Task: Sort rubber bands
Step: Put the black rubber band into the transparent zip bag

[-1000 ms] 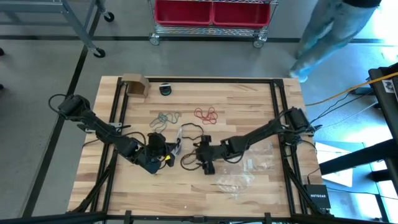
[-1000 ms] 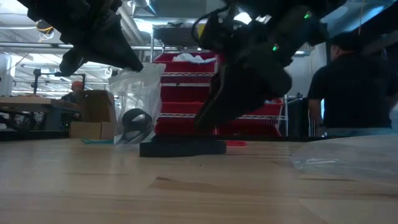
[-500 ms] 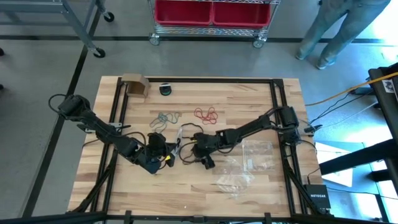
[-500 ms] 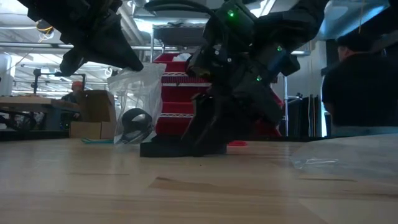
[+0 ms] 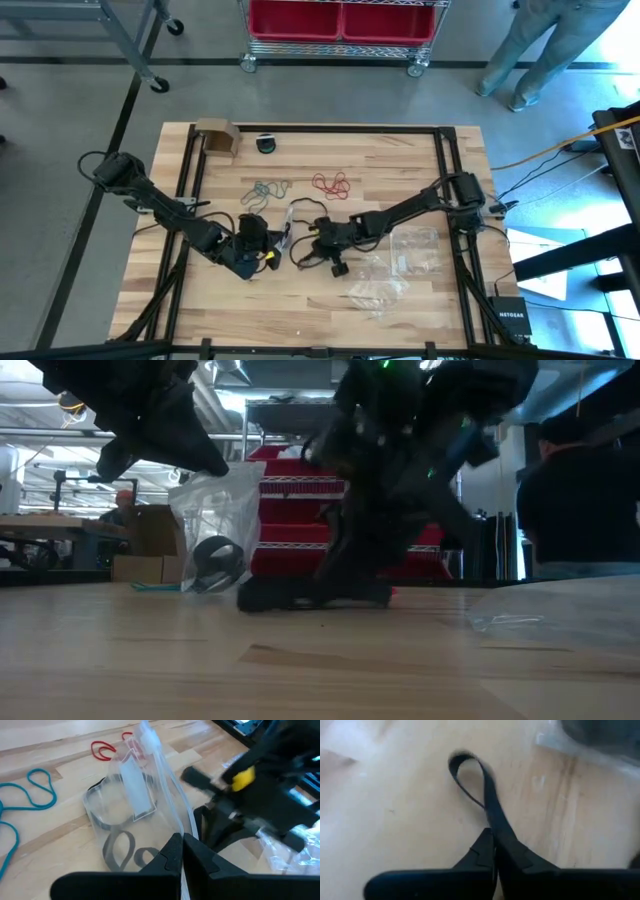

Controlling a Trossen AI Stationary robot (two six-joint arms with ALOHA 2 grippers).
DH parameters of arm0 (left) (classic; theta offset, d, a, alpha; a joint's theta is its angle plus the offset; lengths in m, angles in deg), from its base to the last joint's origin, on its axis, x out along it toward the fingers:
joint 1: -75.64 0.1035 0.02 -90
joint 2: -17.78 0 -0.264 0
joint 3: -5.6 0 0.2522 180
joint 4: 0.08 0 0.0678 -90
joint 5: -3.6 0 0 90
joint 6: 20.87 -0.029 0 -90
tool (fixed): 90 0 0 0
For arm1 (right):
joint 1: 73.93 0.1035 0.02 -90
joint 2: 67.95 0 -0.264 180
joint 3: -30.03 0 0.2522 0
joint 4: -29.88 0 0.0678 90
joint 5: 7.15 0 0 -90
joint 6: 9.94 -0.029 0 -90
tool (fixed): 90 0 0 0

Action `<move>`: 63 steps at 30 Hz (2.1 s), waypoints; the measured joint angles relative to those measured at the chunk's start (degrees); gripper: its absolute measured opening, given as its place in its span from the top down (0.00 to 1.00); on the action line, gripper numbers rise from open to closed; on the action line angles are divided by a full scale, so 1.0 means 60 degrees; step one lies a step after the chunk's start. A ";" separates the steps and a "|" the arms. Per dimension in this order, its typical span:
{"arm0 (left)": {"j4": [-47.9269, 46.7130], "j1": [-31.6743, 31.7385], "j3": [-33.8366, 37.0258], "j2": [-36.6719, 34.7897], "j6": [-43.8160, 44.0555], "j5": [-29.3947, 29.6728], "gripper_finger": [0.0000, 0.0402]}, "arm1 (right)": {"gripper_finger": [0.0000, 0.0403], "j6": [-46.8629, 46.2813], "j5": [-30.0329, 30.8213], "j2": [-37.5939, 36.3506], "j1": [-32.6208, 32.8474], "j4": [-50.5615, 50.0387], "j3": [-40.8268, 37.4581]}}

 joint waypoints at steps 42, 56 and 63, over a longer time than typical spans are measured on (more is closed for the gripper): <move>-0.1397 0.0306 -0.1470 -0.0047 -0.1333 0.0242 1.00 | 1.00 -0.2137 0.4212 -0.1975 0.0579 0.7977 0.0021; -0.1606 0.0290 -0.1470 -0.0068 -0.2164 0.0506 1.00 | 1.00 -0.1743 0.3836 -0.1626 0.0855 0.6175 0.0035; -0.2698 0.0280 -0.1470 -0.0419 -0.1736 0.0220 1.00 | 1.00 -0.1807 0.3610 -0.1620 0.1284 0.4018 0.0035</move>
